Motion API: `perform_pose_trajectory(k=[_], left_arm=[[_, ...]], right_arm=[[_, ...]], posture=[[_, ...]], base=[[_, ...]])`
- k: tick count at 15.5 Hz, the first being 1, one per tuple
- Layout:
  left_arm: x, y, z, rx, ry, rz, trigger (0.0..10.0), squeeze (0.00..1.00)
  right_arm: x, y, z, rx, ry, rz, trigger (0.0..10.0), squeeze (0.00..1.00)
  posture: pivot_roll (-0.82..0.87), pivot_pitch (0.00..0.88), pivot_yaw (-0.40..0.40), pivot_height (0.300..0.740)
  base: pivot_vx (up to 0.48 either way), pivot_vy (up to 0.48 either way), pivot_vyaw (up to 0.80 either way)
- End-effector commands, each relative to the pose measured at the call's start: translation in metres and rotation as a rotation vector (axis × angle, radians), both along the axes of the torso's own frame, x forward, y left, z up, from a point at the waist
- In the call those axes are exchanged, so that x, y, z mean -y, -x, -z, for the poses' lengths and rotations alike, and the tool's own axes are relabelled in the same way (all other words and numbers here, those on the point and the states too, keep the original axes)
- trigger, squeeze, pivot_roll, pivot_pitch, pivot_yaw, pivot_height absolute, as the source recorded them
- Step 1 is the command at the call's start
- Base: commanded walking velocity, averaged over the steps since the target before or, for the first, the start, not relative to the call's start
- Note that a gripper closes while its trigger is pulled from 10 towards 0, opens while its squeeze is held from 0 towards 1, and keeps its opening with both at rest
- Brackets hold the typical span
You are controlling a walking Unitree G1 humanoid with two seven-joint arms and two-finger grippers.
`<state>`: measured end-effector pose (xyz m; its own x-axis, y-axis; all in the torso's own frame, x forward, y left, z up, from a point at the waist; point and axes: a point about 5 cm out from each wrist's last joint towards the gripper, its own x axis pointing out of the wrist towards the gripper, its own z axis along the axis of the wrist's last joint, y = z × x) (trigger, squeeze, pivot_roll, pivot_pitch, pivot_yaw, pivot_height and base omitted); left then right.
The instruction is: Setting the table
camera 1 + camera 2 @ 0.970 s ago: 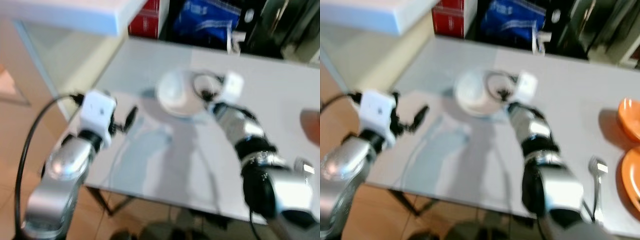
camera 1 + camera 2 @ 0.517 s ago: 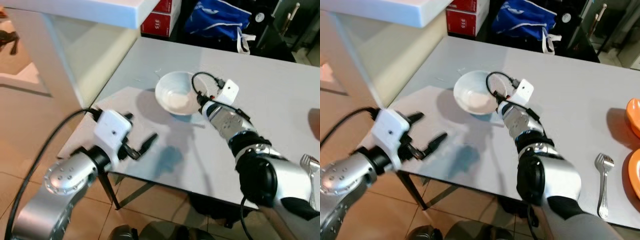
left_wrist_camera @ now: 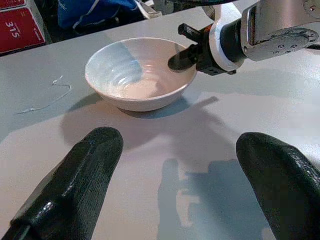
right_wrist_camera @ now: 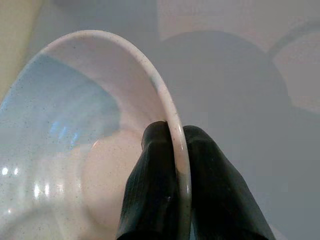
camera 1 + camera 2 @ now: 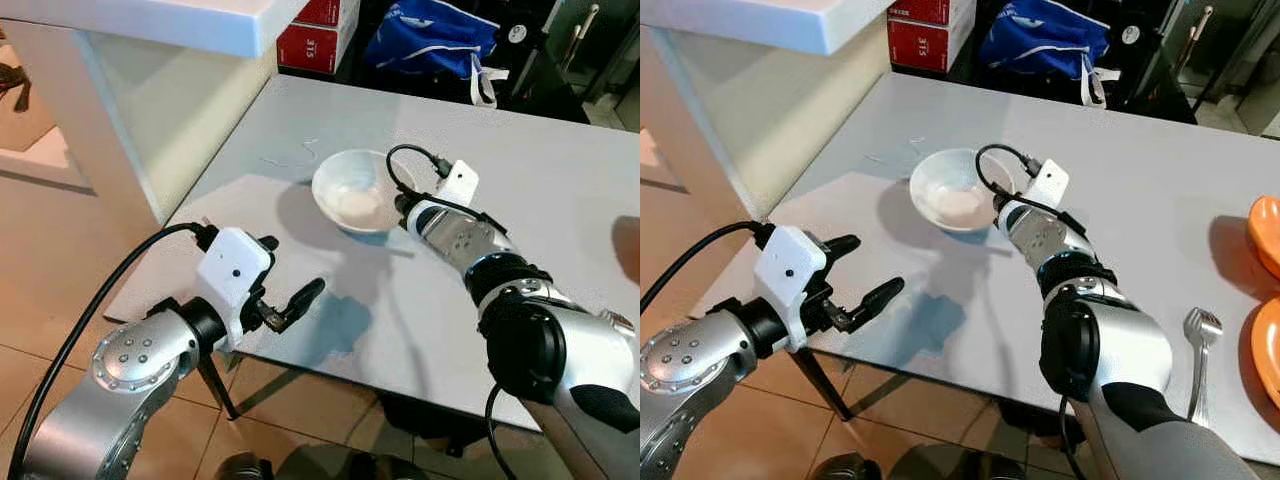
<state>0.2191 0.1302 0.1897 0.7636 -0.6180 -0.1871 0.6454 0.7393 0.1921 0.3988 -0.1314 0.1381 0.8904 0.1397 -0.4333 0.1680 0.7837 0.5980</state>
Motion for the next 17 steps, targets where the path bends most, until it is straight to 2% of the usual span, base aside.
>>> perform_pose_trajectory(k=[1,6,7,8,9,11,12,14,16,17], left_arm=[[0.001,-0.001,0.001,-0.012,-0.010,0.010,10.0,0.00],[0.001,-0.006,0.000,0.008,-0.017,-0.006,10.0,0.00],[0.001,-0.008,-0.001,0.017,-0.017,-0.002,10.0,0.00],[0.002,-0.011,-0.002,0.032,-0.025,-0.004,10.0,0.00],[0.002,-0.012,-0.002,0.040,-0.032,-0.007,10.0,0.00],[-0.001,-0.022,-0.004,0.096,-0.059,-0.083,10.0,0.00],[-0.006,-0.025,-0.010,0.137,-0.013,-0.136,10.0,0.00],[-0.012,-0.024,-0.015,0.172,0.037,-0.202,10.0,0.00],[-0.016,-0.012,-0.010,0.140,0.058,-0.184,10.0,0.00],[-0.018,-0.006,-0.003,0.115,0.036,-0.181,10.0,0.00]], right_arm=[[0.001,-0.003,-0.008,0.012,-0.015,0.007,10.0,1.00],[0.006,-0.008,-0.022,0.047,0.025,-0.028,10.0,1.00],[0.009,-0.010,-0.029,0.058,0.014,-0.040,10.0,0.74],[0.011,-0.011,-0.035,0.062,-0.003,-0.047,10.0,0.00],[0.012,-0.011,-0.038,0.063,-0.013,-0.050,10.0,0.00],[0.027,-0.012,-0.056,0.093,-0.021,-0.090,10.0,0.00],[0.037,-0.003,-0.071,0.151,0.004,-0.139,10.0,0.00],[0.041,0.027,-0.091,0.296,0.011,-0.238,10.0,0.00],[0.032,0.076,-0.104,0.575,0.218,-0.506,10.0,0.00],[0.027,0.099,-0.100,0.678,0.279,-0.600,10.0,0.00]], posture=[[0.10,0.089,-0.031,0.740],[0.09,0.064,-0.030,0.740],[0.08,0.054,-0.022,0.740],[0.07,0.047,-0.018,0.740],[0.06,0.045,-0.017,0.740],[0.05,0.038,-0.024,0.740],[0.05,0.035,-0.025,0.740],[0.05,0.034,-0.024,0.740],[0.04,0.033,-0.017,0.740],[0.04,0.032,-0.016,0.740]], base=[[0.000,0.000,0.00],[0.000,0.000,0.00],[0.000,0.000,0.00],[0.000,0.000,0.00],[0.000,0.000,0.00],[0.000,0.000,0.00],[0.000,0.000,0.00],[0.000,0.000,0.00],[0.000,0.480,0.00],[0.000,0.480,0.00]])
